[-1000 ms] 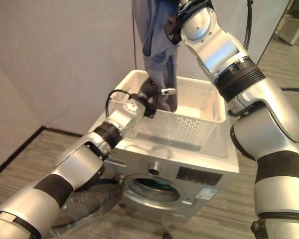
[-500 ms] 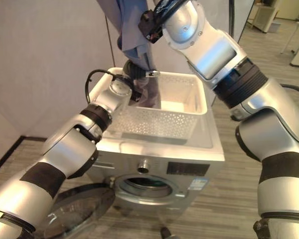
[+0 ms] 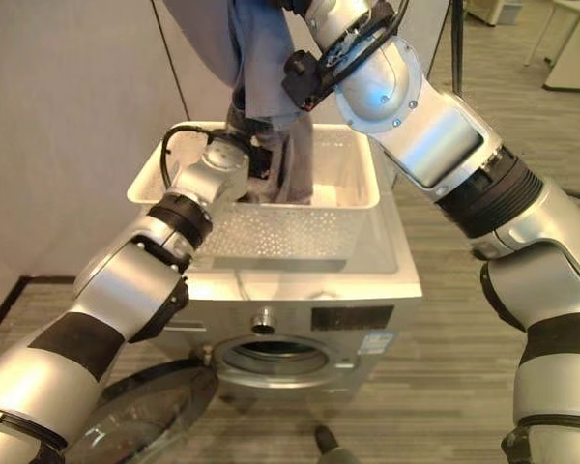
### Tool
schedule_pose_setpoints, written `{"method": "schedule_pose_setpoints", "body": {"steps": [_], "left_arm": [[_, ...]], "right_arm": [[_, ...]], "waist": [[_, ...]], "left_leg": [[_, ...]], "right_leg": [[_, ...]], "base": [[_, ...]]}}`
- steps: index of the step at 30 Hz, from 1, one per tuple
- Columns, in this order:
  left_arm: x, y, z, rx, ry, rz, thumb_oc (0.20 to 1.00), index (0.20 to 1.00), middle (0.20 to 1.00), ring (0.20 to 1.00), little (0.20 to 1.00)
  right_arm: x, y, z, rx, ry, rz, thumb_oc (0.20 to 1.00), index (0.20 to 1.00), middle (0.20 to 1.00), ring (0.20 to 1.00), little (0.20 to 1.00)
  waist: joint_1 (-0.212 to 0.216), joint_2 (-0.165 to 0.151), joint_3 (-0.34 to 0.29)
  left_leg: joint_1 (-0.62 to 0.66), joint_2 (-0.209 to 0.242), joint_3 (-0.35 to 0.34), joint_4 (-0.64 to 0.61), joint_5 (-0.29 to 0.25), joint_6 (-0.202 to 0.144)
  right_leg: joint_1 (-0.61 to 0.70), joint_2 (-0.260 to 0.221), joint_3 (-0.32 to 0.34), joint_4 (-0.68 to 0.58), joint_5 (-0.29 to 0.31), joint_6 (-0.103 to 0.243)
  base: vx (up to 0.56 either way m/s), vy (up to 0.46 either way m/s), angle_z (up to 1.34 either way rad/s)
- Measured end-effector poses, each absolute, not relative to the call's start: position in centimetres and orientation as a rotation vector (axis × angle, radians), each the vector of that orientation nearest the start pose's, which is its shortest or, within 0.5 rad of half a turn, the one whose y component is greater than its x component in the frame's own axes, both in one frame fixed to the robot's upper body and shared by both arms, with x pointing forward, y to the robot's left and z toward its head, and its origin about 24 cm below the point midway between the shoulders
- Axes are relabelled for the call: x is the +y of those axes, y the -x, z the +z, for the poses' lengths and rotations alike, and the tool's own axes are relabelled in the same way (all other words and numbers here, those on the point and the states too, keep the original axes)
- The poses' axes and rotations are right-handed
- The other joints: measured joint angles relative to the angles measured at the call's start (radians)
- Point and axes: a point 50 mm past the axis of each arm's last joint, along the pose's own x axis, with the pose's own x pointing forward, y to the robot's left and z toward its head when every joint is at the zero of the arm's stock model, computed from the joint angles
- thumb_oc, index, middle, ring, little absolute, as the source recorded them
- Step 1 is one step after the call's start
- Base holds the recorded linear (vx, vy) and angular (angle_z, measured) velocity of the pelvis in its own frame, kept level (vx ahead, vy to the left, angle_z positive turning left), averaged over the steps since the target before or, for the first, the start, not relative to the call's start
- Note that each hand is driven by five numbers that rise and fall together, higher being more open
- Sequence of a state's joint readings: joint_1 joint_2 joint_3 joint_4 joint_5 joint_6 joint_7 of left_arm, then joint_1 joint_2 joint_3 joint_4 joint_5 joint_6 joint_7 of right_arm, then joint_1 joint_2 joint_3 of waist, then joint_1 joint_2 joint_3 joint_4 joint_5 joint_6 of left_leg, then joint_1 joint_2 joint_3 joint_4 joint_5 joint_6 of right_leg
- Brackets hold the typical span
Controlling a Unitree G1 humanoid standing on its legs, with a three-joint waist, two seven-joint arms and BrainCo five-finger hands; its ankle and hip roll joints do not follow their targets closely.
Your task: Grab the laundry basket,head to the washer,open it,put in the laundry and shut it.
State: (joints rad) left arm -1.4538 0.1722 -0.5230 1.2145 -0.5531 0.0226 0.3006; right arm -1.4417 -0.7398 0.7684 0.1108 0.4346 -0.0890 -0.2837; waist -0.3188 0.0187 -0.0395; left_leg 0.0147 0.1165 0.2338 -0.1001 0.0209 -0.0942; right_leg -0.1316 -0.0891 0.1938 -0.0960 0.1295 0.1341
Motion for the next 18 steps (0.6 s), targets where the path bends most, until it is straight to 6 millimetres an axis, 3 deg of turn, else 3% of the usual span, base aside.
{"method": "schedule_pose_setpoints", "body": {"steps": [1, 2, 3, 4, 9, 12, 14, 18], "left_arm": [[6.9, -42.7, 25.7, -0.165, -0.194, -0.005, 0.200, 0.200, 0.200, 0.200, 0.200], [7.0, -42.6, 25.9, -0.181, -0.191, -0.007, 0.200, 0.200, 0.200, 0.200, 0.200], [7.2, -42.6, 26.3, -0.198, -0.187, -0.005, 0.200, 0.200, 0.200, 0.200, 0.200], [7.4, -42.5, 26.6, -0.218, -0.182, 0.000, 0.200, 0.200, 0.200, 0.200, 0.200], [8.9, -42.1, 27.8, -0.317, -0.167, 0.030, 0.200, 0.200, 0.200, 0.200, 0.200], [10.5, -42.1, 27.3, -0.325, -0.138, 0.070, 0.200, 0.200, 0.200, 0.200, 0.200], [10.5, -41.8, 27.1, -0.343, -0.118, 0.066, 0.200, 0.200, 0.200, 0.200, 0.200], [11.0, -41.5, 27.8, -0.379, -0.066, 0.085, 0.200, 0.200, 0.200, 0.200, 0.200]], "right_arm": [[-5.8, -30.1, 38.1, -1.067, 0.558, 0.391, 0.294, 0.294, 0.294, 0.294, 0.294], [-6.1, -29.8, 37.8, -1.070, 0.531, 0.398, 0.442, 0.442, 0.442, 0.442, 0.442], [-6.5, -29.6, 37.3, -1.075, 0.494, 0.403, 0.843, 0.843, 0.843, 0.843, 0.843], [-6.9, -29.5, 36.7, -1.072, 0.465, 0.404, 1.000, 1.000, 1.000, 1.000, 1.000], [-9.2, -29.6, 32.5, -0.972, 0.378, 0.395, 1.000, 1.000, 1.000, 1.000, 1.000], [-10.4, -29.3, 29.7, -0.899, 0.331, 0.393, 1.000, 1.000, 1.000, 1.000, 1.000], [-12.4, -28.3, 28.2, -0.898, 0.173, 0.326, 1.000, 1.000, 1.000, 1.000, 1.000], [-14.6, -27.8, 24.6, -0.798, 0.103, 0.256, 1.000, 1.000, 1.000, 1.000, 1.000]], "waist": [[0.000, 0.000, 0.000], [-0.001, 0.000, 0.000], [0.000, 0.000, 0.000], [0.001, 0.000, 0.001], [0.001, 0.002, 0.002], [0.000, 0.011, 0.009], [0.002, 0.010, 0.011], [-0.001, 0.023, 0.024]], "left_leg": [[0.000, 0.000, 0.000, 0.000, 0.000, 0.000], [0.000, 0.000, 0.000, 0.000, 0.000, -0.001], [0.000, 0.000, 0.000, 0.000, 0.000, -0.001], [0.000, 0.000, -0.001, 0.000, 0.000, -0.001], [0.002, 0.000, -0.008, 0.000, -0.001, -0.001], [0.005, -0.004, -0.008, -0.001, -0.002, 0.001], [0.010, -0.004, -0.009, -0.001, -0.002, 0.001], [0.019, -0.014, -0.009, -0.001, -0.008, 0.006]], "right_leg": [[0.000, 0.000, 0.000, 0.000, 0.000, 0.000], [0.000, 0.001, 0.000, 0.000, 0.000, 0.000], [0.000, 0.000, -0.001, 0.000, 0.000, 0.000], [0.001, 0.000, -0.002, 0.000, 0.000, 0.000], [0.008, -0.001, -0.009, 0.000, -0.001, 0.000], [0.011, -0.007, -0.010, 0.000, -0.003, 0.002], [0.018, -0.012, -0.013, 0.000, -0.004, 0.003], [0.027, -0.018, -0.012, 0.000, -0.008, 0.008]], "base": [[0.00, 0.000, 0.00], [0.00, 0.000, 0.00], [0.00, 0.000, 0.00], [0.00, 0.000, 0.00], [0.00, -0.003, 0.04], [0.00, 0.003, 0.01], [0.01, 0.004, 0.02], [0.01, -0.001, 0.01]]}}
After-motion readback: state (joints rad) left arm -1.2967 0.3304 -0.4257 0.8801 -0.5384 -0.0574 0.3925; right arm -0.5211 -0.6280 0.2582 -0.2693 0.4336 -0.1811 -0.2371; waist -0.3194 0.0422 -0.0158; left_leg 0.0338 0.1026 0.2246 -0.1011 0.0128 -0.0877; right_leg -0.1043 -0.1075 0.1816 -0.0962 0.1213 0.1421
